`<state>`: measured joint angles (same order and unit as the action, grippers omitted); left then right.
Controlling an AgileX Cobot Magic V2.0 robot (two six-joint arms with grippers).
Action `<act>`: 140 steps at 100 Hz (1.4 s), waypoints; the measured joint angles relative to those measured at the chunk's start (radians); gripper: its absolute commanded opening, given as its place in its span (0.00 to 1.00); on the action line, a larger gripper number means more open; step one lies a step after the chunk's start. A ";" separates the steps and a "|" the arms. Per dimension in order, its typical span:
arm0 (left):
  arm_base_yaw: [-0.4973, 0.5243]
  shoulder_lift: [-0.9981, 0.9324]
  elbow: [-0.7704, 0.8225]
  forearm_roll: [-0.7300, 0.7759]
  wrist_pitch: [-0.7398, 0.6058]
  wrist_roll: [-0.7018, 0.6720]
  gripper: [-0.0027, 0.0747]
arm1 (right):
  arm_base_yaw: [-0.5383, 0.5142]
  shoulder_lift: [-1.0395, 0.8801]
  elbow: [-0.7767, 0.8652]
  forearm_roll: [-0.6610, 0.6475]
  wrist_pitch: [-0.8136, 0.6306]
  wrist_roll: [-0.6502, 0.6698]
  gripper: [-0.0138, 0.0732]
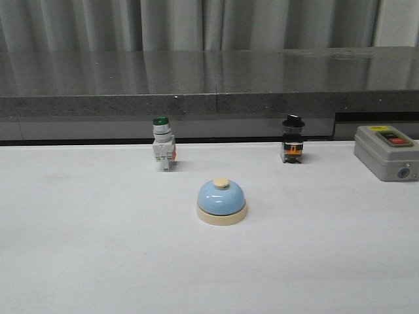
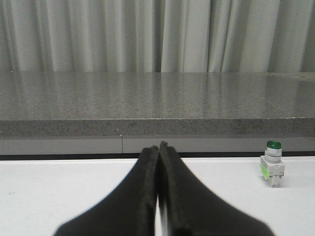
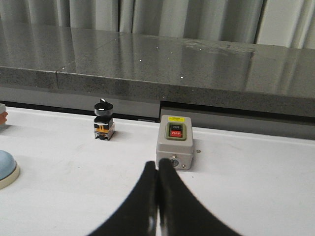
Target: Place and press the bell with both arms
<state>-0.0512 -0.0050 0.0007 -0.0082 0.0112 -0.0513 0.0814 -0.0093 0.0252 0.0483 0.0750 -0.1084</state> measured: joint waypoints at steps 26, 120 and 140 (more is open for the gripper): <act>0.000 0.000 0.000 0.000 0.000 0.000 0.01 | 0.000 0.000 0.000 0.000 0.000 0.000 0.09; 0.000 0.000 0.000 0.000 -0.002 0.000 0.01 | 0.000 0.000 0.000 0.005 -0.124 0.000 0.09; 0.000 0.000 0.000 0.000 -0.002 0.000 0.01 | 0.000 0.000 -0.072 0.079 -0.107 0.000 0.09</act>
<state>-0.0512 -0.0050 0.0007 -0.0082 0.0092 -0.0513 0.0814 -0.0093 -0.0465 0.1272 -0.0319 -0.1084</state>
